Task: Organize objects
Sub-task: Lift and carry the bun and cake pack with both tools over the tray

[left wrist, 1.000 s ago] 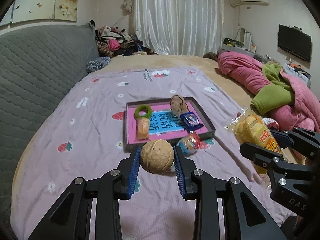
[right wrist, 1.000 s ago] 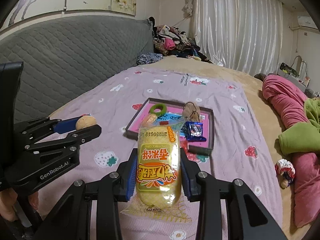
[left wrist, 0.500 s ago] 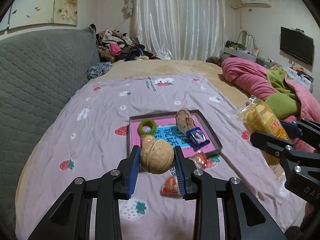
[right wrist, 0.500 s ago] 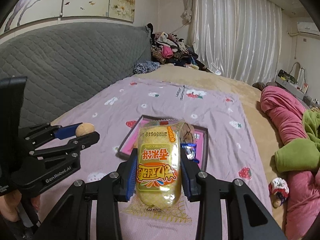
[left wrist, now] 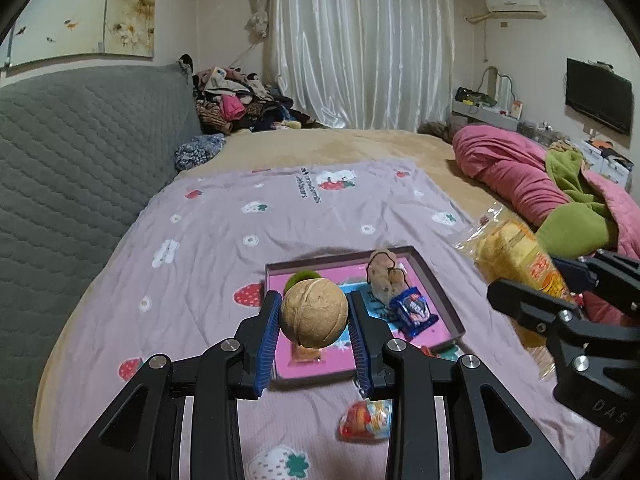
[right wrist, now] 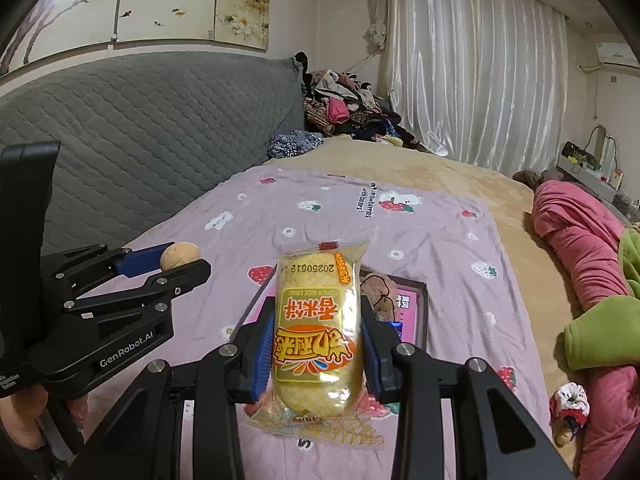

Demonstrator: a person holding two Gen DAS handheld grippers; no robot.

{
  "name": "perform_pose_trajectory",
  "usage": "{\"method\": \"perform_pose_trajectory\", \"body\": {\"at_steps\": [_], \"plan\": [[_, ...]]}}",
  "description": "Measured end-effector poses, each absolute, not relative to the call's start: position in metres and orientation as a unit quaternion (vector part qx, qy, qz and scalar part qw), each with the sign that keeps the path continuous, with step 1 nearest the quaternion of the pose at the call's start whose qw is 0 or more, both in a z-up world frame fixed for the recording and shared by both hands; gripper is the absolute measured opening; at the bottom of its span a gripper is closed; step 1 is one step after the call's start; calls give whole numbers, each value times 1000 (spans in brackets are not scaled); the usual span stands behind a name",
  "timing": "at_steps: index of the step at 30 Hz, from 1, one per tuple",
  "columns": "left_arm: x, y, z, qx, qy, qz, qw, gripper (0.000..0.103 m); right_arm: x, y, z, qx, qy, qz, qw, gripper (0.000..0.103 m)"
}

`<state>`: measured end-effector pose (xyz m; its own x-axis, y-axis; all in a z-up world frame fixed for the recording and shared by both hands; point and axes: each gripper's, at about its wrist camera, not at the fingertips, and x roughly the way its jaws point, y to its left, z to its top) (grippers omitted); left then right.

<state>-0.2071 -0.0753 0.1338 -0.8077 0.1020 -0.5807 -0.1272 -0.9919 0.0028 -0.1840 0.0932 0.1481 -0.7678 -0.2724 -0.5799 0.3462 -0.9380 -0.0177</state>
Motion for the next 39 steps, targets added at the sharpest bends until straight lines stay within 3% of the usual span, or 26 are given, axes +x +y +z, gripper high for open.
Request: {"method": "perform_pose_trajectory", "body": {"at_steps": [14,39], "plan": [[-257,-73,102,-318,18,946,62,34,-229,86,121,311,57,-933,169,38],[-337,-86,-35,-387,3,921,50,34,-302,91,5,376,30,-911,167,38]]}}
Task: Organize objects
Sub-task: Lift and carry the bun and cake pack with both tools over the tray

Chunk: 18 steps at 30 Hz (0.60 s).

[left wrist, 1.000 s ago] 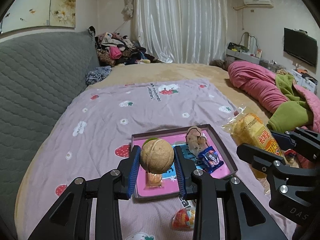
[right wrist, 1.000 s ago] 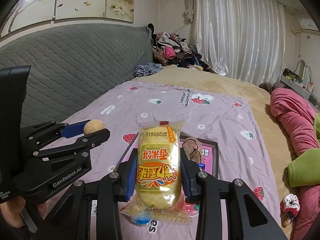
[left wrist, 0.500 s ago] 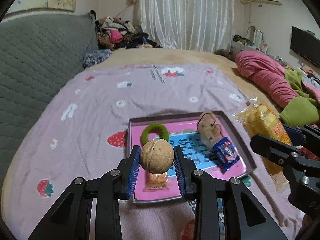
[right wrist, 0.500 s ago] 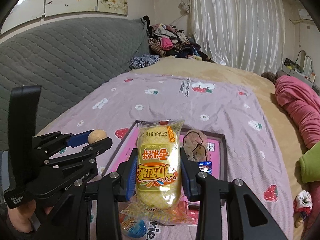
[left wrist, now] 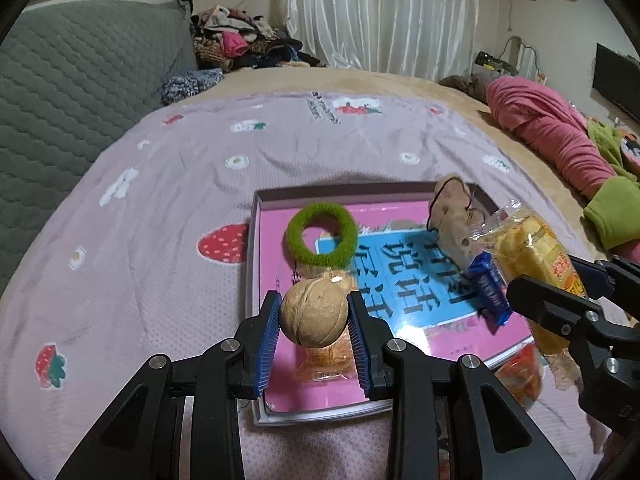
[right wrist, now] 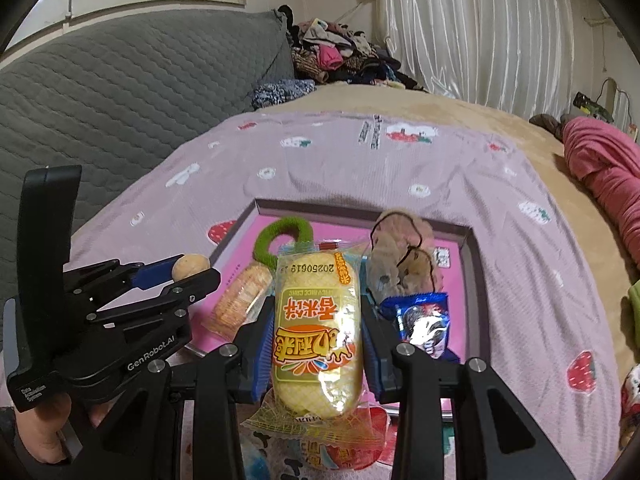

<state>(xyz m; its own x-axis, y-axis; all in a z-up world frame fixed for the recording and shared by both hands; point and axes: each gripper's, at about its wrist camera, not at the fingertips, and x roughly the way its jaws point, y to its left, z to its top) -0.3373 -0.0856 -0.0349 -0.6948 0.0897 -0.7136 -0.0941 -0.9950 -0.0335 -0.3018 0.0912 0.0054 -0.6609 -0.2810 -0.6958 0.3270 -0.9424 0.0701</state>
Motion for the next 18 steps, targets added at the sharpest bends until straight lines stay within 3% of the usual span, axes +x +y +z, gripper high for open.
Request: {"method": "perform_pose_trajectory", "body": {"at_steps": [18], "plan": [[-354,-91,-70,-400,8,915,54,34,-327,85,-48,409,35,-897,166,38]]}}
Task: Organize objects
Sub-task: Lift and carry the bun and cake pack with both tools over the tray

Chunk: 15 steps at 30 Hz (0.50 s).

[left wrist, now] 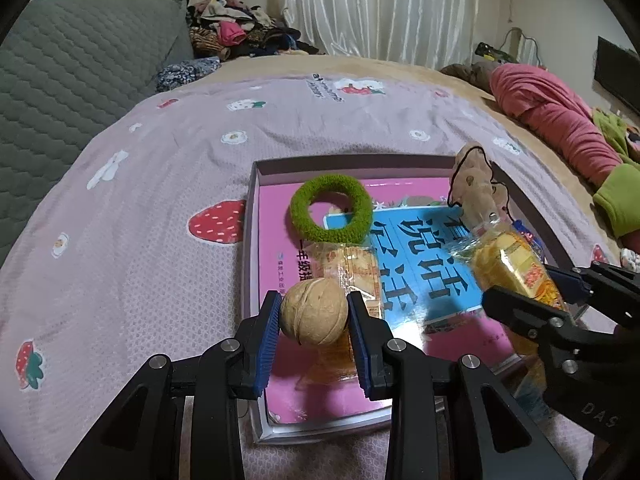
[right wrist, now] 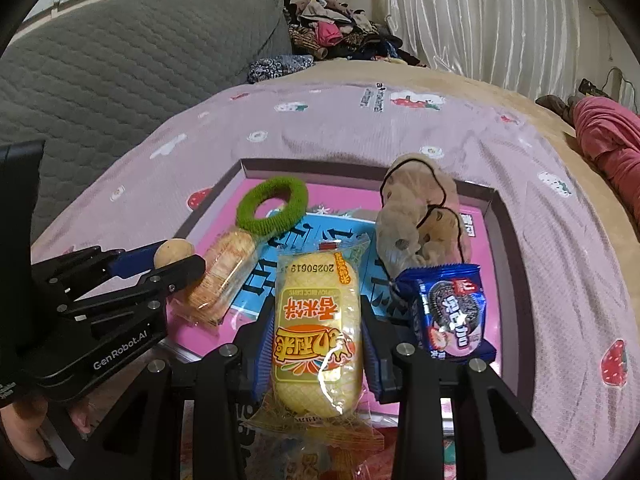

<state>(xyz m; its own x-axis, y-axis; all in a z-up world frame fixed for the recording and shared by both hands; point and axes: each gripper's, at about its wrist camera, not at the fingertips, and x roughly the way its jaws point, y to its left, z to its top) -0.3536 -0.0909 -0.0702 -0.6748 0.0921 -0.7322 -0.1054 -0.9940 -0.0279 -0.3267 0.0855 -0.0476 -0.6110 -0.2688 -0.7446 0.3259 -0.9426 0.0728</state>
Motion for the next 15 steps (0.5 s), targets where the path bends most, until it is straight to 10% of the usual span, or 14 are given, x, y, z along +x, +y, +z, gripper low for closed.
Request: {"method": "perform_pose_trajectory", "body": {"at_steps": [15], "plan": [[-359,-103,-80,-400,-5,915,57,34,-333,79,-60,421,44,-892,161,38]]}}
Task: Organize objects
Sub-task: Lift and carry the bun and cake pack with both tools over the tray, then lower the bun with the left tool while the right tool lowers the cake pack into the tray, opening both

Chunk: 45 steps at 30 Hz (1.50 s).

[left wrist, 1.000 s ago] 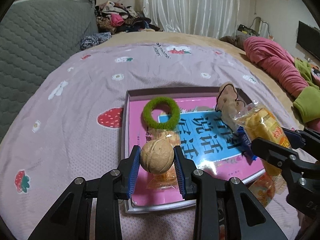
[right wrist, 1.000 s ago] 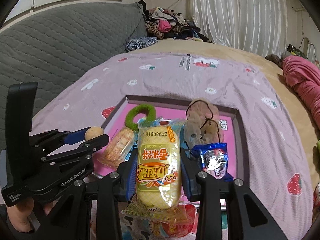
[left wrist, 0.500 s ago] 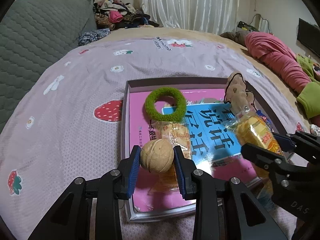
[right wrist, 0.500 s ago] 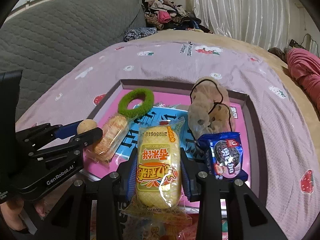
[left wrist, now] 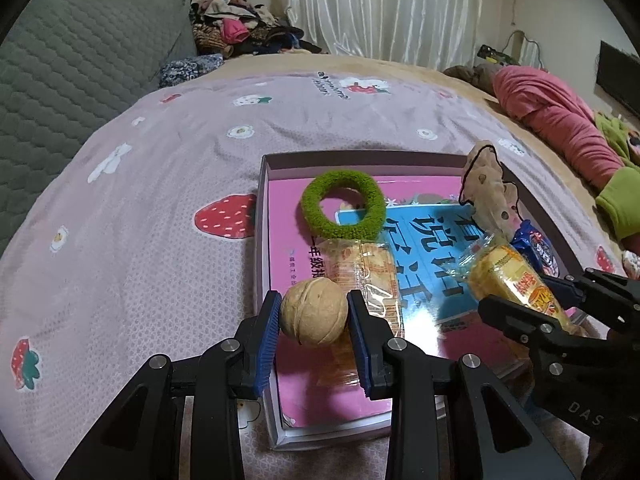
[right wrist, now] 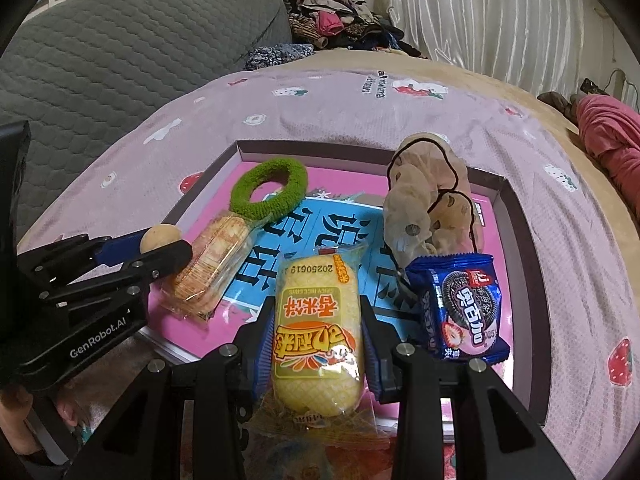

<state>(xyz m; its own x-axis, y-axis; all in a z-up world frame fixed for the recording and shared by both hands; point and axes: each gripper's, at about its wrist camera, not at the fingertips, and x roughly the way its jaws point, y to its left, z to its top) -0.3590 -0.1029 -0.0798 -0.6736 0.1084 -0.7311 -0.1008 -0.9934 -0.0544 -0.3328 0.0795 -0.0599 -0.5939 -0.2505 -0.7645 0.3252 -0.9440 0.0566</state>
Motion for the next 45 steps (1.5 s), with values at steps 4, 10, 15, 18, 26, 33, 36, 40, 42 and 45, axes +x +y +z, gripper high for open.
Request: {"method": "perform_pose_trajectory", "body": {"at_steps": [4,10,15,18,26,33,36,40,42,45], "plan": [[-360,-105,-80,-402,-9,914,59,35,-335,76,-62,424,48,-889,166,38],[-361,-110,-81,-403,-15,913,61,36,-337,70,-67,431,55,-885,166,38],[-361,-110,-81,-402,-11,914,59,36,-337,70,-70,435,57,-884,164,39],[-361,-110,-81,-402,-10,914,59,36,-336,70,-72,436,58,-883,163,39],[-360,-110,-82,-402,-7,914,61,36,-338,72,-72,440,53,-881,163,39],[-356,-106,-80,-402,-5,913,65,36,-338,74,-71,443,51,-880,162,39],[-355,-103,-79,-401,-1,914,66,41,-338,75,-74,449,55,-878,159,41],[-354,-102,-79,-402,-2,913,69,43,-338,74,-76,450,57,-877,158,43],[-354,-102,-79,-403,-2,913,69,43,-338,75,-76,450,57,-877,157,43],[-354,-100,-78,-402,0,913,69,44,-338,77,-76,450,53,-878,156,44]]}}
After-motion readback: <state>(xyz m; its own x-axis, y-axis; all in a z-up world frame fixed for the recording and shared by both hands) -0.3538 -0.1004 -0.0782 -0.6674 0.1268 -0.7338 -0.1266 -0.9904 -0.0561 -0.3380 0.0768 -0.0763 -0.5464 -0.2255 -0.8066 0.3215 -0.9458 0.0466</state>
